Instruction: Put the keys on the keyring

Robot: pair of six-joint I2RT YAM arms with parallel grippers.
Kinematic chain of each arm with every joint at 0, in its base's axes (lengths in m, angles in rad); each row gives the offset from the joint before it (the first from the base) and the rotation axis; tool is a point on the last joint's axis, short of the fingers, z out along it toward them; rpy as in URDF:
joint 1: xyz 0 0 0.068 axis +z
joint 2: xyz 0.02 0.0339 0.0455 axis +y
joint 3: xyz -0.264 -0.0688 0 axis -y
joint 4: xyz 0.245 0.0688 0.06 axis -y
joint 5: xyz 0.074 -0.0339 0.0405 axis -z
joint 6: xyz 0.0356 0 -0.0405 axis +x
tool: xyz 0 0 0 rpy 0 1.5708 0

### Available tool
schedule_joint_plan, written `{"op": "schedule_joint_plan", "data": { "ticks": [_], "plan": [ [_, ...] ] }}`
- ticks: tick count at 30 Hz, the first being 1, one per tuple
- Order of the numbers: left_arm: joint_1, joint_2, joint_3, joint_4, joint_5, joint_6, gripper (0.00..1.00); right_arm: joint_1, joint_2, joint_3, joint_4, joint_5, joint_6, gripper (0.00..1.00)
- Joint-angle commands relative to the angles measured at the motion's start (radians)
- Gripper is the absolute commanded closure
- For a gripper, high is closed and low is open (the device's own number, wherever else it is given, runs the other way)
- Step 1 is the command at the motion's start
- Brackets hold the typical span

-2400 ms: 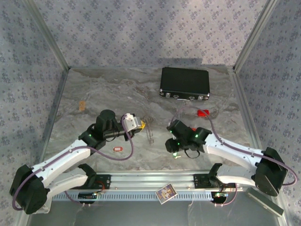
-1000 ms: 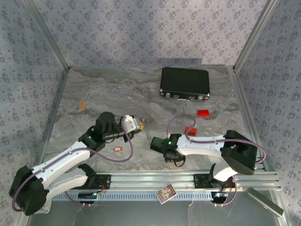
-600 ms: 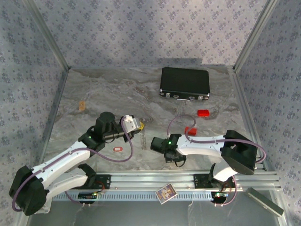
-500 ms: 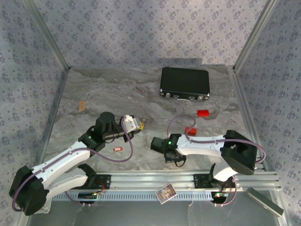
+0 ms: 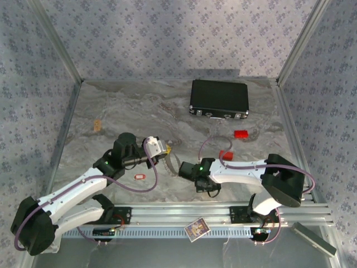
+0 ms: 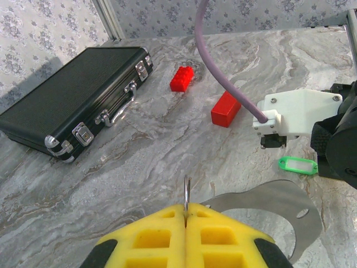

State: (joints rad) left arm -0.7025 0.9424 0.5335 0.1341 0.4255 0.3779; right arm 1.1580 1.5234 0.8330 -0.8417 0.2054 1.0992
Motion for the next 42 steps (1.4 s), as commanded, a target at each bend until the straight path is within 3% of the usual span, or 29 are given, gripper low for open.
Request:
{"op": "schedule_joint_plan", "data": {
  "ticks": [1,8,17,21,29,42],
  "plan": [
    [-0.005,-0.013,0.014,0.050,0.015,0.018,1.00,-0.007,0.017,0.014,-0.029,0.007,-0.006,0.90],
    [-0.006,-0.011,0.017,0.048,0.020,0.022,1.00,-0.011,0.020,0.011,-0.025,0.005,-0.005,0.89],
    [-0.006,-0.011,0.017,0.047,0.028,0.024,1.00,-0.012,0.002,0.009,-0.028,0.016,-0.009,1.00],
    [-0.006,-0.012,0.019,0.045,0.023,0.019,1.00,-0.012,-0.056,0.003,-0.026,0.056,-0.044,1.00],
    [-0.005,-0.012,0.019,0.038,0.013,-0.007,1.00,-0.049,-0.248,-0.026,0.031,0.086,-0.307,1.00],
    [-0.006,-0.010,0.062,0.003,0.017,-0.209,1.00,-0.120,-0.555,-0.036,0.327,0.041,-0.955,1.00]
  ]
}}
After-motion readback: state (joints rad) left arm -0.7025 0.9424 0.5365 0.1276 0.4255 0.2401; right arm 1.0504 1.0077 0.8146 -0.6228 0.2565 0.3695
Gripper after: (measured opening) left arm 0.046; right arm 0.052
